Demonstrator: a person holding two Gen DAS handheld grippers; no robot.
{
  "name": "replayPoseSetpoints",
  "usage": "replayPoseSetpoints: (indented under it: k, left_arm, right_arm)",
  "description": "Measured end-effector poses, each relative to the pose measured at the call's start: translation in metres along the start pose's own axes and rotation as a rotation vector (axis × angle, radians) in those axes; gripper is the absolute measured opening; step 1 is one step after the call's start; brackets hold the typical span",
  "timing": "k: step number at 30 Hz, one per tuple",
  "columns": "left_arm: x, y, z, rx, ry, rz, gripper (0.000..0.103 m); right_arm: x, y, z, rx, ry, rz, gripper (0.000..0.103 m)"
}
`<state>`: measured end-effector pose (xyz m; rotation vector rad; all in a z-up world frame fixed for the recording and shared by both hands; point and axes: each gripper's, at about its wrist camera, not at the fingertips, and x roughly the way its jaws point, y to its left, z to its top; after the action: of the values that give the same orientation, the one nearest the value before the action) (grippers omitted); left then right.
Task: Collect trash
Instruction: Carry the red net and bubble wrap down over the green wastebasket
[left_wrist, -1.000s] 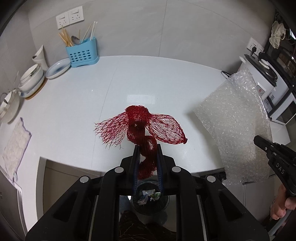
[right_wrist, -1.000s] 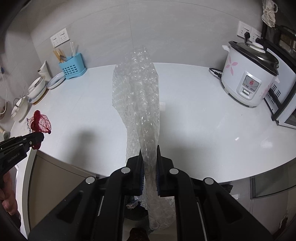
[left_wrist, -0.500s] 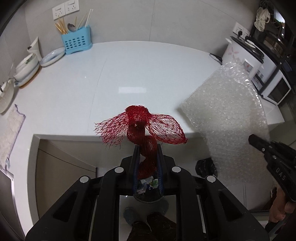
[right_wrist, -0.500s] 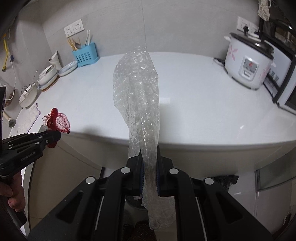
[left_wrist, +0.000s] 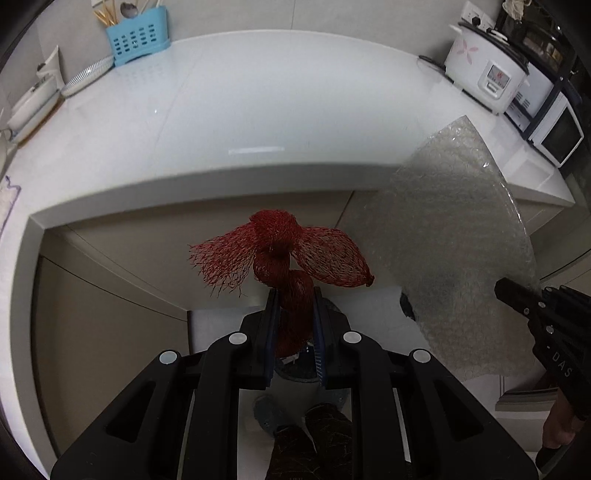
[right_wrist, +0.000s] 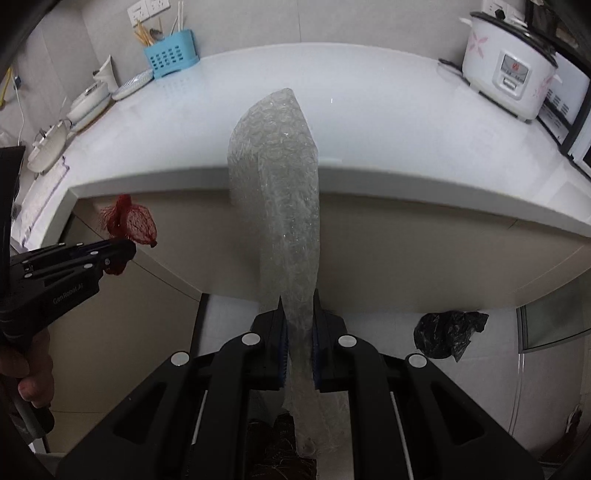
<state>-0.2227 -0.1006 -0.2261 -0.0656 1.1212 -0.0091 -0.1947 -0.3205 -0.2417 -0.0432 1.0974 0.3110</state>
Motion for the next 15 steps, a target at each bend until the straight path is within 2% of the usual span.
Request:
replayPoseSetpoints:
  k: [6,15]
  left_arm:
    - [0.050,0.005,-0.023,0.006,0.032,-0.008,0.016]
    - [0.157,0.003,-0.063,0.011,0.090,-0.048,0.016]
  right_arm:
    - [0.052,-0.002,-0.027,-0.001,0.058,-0.012,0.009]
    - [0.164,-0.008,-0.069,0.001,0.161,-0.021,0.009]
